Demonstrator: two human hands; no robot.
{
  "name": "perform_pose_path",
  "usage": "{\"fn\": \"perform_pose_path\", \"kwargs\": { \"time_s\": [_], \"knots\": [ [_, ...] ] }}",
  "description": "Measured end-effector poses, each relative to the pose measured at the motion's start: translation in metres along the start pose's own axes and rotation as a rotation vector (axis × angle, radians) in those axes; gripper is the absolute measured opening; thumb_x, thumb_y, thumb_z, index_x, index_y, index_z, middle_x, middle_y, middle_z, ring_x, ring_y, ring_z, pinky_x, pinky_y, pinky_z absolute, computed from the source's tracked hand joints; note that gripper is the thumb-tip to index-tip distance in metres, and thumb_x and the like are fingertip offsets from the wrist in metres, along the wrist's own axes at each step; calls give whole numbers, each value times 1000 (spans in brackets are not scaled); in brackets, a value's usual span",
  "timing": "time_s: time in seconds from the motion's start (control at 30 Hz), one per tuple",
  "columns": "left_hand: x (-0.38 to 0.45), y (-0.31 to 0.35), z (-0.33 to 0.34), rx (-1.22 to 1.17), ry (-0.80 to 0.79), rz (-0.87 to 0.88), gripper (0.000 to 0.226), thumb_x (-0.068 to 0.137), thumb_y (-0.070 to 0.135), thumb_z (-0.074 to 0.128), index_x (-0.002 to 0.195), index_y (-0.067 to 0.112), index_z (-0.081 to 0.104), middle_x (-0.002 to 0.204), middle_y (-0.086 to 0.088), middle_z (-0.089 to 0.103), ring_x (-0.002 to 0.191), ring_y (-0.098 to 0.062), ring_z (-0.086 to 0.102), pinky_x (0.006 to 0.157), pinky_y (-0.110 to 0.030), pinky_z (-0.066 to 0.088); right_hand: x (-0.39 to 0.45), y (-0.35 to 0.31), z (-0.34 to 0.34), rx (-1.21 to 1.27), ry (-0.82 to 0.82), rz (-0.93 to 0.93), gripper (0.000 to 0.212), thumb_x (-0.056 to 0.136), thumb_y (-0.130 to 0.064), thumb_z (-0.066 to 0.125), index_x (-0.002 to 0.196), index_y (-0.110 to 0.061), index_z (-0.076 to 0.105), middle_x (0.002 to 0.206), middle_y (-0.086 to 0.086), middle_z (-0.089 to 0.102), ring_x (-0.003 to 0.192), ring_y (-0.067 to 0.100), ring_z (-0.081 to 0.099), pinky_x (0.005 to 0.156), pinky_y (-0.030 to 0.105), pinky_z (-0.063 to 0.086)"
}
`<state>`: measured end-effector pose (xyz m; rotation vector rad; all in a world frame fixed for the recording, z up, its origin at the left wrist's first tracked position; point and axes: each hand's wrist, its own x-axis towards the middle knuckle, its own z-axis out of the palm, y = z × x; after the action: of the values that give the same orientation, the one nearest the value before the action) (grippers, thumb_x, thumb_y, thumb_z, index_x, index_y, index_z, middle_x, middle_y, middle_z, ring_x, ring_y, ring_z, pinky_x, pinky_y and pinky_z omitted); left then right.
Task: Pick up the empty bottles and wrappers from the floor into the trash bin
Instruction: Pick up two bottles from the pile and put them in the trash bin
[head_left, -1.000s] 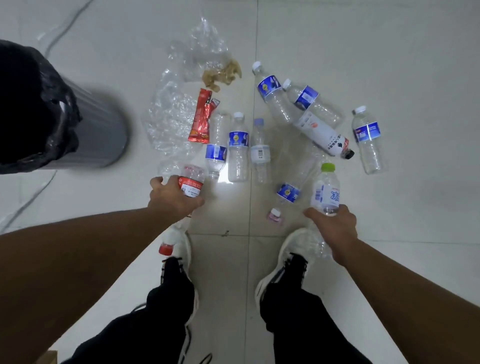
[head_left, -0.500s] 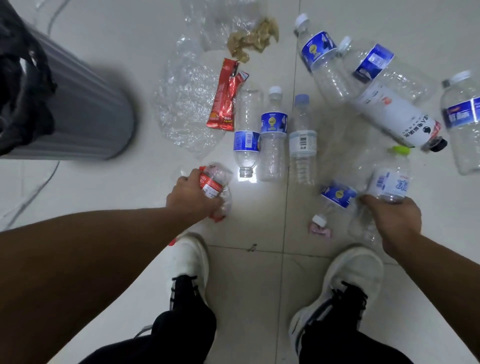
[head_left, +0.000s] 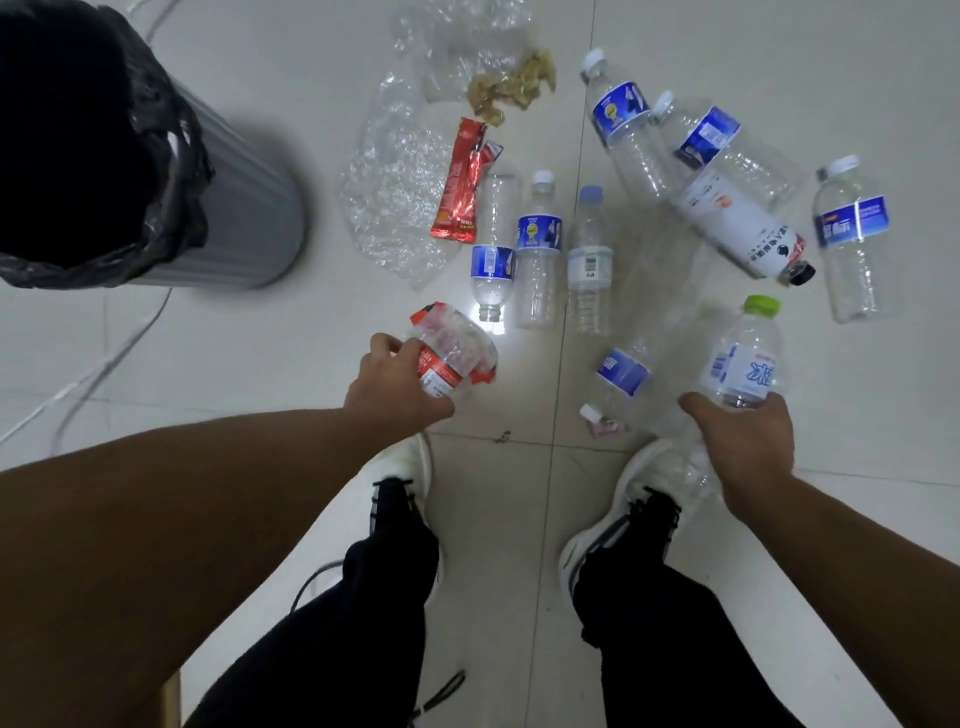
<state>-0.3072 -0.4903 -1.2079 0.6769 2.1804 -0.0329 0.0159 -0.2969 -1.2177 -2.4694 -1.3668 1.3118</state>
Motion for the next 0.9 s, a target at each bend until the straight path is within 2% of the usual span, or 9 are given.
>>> {"fn": "perform_pose_path", "kwargs": {
  "time_s": [0.07, 0.2, 0.3, 0.43, 0.53, 0.67, 0.73, 0.83, 0.9],
  "knots": [
    [-17, 6, -6, -25, 12, 2, 84, 64, 52, 86, 137, 26, 56, 135, -3, 41, 116, -25, 54, 93, -44, 60, -19, -6, -5, 1, -30, -2, 64, 65, -43, 93, 120, -17, 71, 109, 6, 78, 96, 29, 75, 86, 39, 60],
    [-41, 17, -21, -39, 11, -14, 86, 65, 49, 89, 140, 24, 56, 145, -8, 40, 126, -29, 51, 98, -47, 59, -53, -25, -15, 7, -90, 7, 60, 68, -36, 96, 118, -18, 68, 109, 4, 77, 97, 28, 75, 92, 44, 62],
    [-44, 22, -33, -30, 9, -36, 83, 65, 49, 88, 137, 24, 57, 151, -9, 37, 134, -31, 45, 101, -49, 56, -69, -40, -12, 18, -182, 2, 54, 69, -33, 98, 112, -24, 66, 102, -4, 76, 92, 20, 76, 78, 34, 59],
    [-35, 27, -41, -2, 13, -45, 80, 66, 50, 87, 135, 24, 58, 163, -10, 28, 146, -35, 35, 106, -52, 50, -80, -57, 11, 11, -319, -42, 53, 72, -33, 97, 115, -24, 69, 102, -1, 78, 88, 20, 77, 74, 33, 58],
    [-17, 24, -32, 5, -35, -41, 89, 67, 56, 87, 145, 30, 53, 171, -10, 19, 153, -37, 26, 112, -55, 47, -79, -63, 37, -17, -368, -87, 46, 73, -34, 97, 109, -29, 68, 98, -6, 78, 86, 15, 77, 69, 29, 55],
    [26, 14, -1, 75, -59, 0, 104, 65, 63, 86, 156, 38, 42, 177, -9, 7, 159, -39, 18, 124, -63, 31, -57, -59, 79, -57, -404, -119, 49, 69, -39, 94, 110, -26, 70, 100, 0, 79, 90, 21, 78, 84, 37, 62],
    [51, 7, 19, 82, -67, 8, 112, 61, 68, 86, 159, 40, 38, 178, -4, 5, 160, -37, 15, 126, -66, 23, -43, -52, 104, -82, -412, -132, 52, 67, -41, 92, 111, -26, 70, 99, -1, 79, 89, 20, 77, 81, 34, 60],
    [81, -5, 49, 130, -53, 26, 110, 59, 71, 85, 155, 40, 43, 169, -6, 21, 151, -38, 28, 120, -62, 31, -27, -41, 138, -117, -438, -171, 46, 66, -41, 91, 105, -30, 67, 95, -6, 77, 85, 14, 76, 70, 29, 54],
    [87, -13, 66, 174, 7, 66, 104, 60, 71, 84, 151, 37, 46, 149, -9, 39, 134, -37, 43, 110, -53, 44, -25, -38, 153, -157, -472, -210, 49, 61, -50, 87, 101, -35, 63, 94, -8, 76, 83, 11, 75, 67, 28, 55]
  ]
}}
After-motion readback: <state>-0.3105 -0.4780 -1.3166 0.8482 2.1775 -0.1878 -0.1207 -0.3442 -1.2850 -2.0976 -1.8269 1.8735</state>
